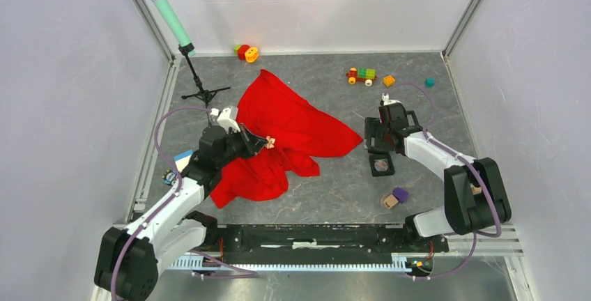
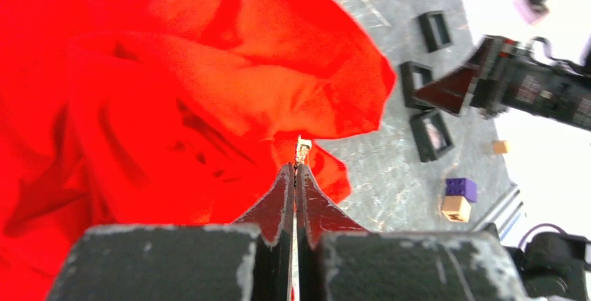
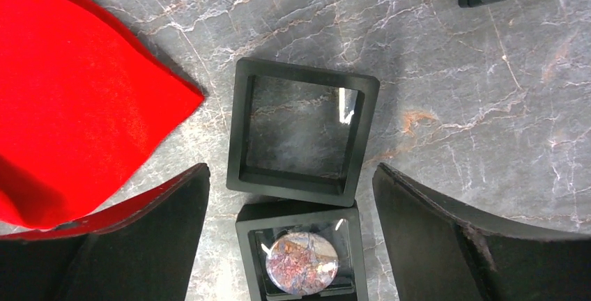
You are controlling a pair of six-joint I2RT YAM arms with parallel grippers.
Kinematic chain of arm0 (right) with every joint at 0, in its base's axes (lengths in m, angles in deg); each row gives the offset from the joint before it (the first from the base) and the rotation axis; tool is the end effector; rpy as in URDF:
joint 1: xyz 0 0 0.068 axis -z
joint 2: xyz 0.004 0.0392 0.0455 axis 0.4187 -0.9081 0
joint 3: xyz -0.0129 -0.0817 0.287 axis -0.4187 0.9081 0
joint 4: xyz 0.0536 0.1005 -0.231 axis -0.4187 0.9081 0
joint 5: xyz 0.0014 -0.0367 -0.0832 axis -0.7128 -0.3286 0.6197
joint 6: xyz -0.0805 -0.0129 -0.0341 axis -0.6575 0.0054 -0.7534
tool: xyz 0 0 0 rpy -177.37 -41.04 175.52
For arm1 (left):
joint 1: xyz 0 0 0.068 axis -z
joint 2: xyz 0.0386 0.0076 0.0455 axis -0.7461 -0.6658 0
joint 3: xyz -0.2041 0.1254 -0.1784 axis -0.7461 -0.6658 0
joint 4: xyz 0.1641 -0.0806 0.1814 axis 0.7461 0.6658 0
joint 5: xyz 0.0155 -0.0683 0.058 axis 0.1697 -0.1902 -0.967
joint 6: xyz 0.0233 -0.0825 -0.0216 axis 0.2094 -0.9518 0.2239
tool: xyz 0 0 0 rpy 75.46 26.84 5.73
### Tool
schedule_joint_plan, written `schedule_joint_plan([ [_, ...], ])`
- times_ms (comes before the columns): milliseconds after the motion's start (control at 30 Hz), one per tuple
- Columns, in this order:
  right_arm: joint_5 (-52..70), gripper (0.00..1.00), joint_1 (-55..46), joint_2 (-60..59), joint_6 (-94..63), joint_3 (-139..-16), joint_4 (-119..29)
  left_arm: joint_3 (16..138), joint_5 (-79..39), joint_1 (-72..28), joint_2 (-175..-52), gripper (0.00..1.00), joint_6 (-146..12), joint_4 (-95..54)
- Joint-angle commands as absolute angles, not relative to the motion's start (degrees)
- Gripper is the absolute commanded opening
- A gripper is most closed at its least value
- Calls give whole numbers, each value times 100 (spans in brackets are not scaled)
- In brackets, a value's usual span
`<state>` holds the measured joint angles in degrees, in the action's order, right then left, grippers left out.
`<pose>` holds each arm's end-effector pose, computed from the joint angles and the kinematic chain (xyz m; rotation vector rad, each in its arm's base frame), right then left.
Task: Remove the brooch from the garment
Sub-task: Move the clothes to the center of the board, then pick up the brooch box from the center of the board.
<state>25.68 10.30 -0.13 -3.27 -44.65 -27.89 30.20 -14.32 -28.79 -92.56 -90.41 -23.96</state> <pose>0.2806 0.0591 0.1741 0.1703 2.5210 0.0262 0.2094 -0.0945 0.2245 -0.1159 2.0711 -0.8493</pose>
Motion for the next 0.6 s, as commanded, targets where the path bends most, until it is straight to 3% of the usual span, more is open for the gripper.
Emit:
schedule_joint_plan([
  [0,2775,90,1043,-257,-236,-4709,-3053,2779,-1121,-2623,-8843,2,-8647,-3173],
  [233,2717,83,1043,-566,-97,-4763,-3137,2733,-1002,-2475,-8673,2,-8540,-3297],
  [333,2691,72,1043,-487,-125,-4795,-3095,2721,-944,-2468,-8673,2,-8516,-3300],
  [400,2583,69,1043,-220,-201,-4732,-3148,2706,-865,-2461,-8681,2,-8510,-3367],
  [467,1850,61,1043,117,-564,-4655,-3322,2691,-800,-2445,-8721,2,-8498,-3436],
  [567,319,58,1032,675,-946,-4408,-3641,2736,-860,-2408,-8924,2,-8472,-3402],
])
